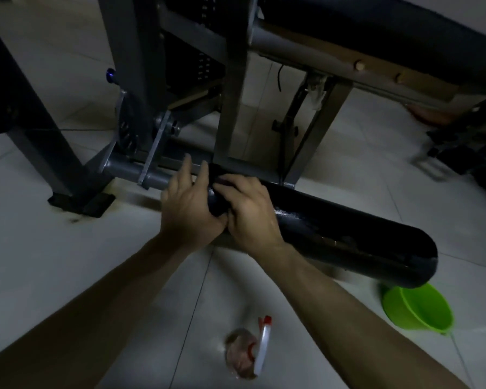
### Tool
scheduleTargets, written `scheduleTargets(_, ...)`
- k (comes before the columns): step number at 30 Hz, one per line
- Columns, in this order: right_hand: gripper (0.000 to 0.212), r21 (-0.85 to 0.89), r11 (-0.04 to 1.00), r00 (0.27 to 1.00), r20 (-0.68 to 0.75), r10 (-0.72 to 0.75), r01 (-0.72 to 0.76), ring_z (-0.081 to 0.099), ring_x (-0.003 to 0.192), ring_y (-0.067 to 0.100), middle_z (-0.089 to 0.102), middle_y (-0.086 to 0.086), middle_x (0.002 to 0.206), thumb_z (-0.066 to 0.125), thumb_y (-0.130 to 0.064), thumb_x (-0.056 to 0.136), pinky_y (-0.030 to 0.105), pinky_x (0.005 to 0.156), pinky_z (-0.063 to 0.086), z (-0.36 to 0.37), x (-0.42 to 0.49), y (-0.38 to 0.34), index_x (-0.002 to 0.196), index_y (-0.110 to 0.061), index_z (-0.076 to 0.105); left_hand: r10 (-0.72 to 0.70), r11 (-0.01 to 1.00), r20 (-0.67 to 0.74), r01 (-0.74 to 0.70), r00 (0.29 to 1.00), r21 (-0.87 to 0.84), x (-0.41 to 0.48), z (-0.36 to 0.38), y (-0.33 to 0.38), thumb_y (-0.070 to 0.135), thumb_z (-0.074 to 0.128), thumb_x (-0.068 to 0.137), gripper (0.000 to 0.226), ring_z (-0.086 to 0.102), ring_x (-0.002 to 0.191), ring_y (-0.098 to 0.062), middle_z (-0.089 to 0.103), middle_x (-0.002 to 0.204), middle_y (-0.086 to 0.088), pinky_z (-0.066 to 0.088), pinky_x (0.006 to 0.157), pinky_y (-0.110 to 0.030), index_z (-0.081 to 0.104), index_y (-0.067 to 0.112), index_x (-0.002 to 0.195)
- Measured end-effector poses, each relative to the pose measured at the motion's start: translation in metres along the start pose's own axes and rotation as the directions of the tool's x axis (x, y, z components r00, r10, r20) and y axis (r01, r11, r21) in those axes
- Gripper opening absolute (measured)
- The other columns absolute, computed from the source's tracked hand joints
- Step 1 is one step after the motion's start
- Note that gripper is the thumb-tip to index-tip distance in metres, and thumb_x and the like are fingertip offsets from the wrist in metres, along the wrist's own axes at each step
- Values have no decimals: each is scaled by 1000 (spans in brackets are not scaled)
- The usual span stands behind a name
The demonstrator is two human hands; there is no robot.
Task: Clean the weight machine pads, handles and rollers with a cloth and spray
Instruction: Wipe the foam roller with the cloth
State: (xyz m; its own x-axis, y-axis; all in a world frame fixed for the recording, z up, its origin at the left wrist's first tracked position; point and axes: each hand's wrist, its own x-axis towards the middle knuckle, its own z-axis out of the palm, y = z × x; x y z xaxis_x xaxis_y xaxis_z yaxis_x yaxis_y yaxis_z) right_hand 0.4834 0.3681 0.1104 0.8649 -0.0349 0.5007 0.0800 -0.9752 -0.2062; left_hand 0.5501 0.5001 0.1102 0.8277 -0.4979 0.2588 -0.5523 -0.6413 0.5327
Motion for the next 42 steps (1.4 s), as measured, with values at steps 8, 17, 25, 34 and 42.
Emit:
scheduleTargets(8,61,-199,928,946,-142,291,-315,60,108,35,66,6,129,52,-1,66,45,96,50,-101,-113,132,122,-12,74,312,942,172,-328,934,73,3,33,71,56,80,73,103,22,153,-20,30,166,5,13,125,-38,31,25,159)
scheduleTargets(17,53,-38,923,910,-189,370,-383,63,105,36,69,9,122,55,-3,70,46,95,51,-60,-74,91,117,-11,77,243,948,103,-259,964,183,-2,54,99,55,87,59,99,33,146,-28,45,154,-3,20,123,-46,51,18,144)
scheduleTargets(25,59,-232,887,909,-228,350,-400,60,109,36,65,9,130,51,-5,71,45,98,49,-139,-173,191,126,-11,72,468,839,250,-515,848,176,-12,100,164,51,88,63,113,23,153,-30,28,165,-6,12,125,-48,33,19,157)
scheduleTargets(34,57,-36,842,786,-380,487,-539,59,110,34,68,11,124,59,3,67,37,100,44,-110,-163,173,120,-9,75,395,809,299,-483,869,335,-1,124,203,59,84,61,116,30,144,-26,30,162,6,20,116,-56,23,31,156)
scheduleTargets(42,62,-36,757,691,-437,575,-652,54,120,30,63,8,135,49,2,74,28,110,38,-155,-234,216,131,-11,70,378,830,328,-474,865,294,7,116,204,62,83,55,110,34,139,-23,38,154,15,27,107,-49,32,37,149)
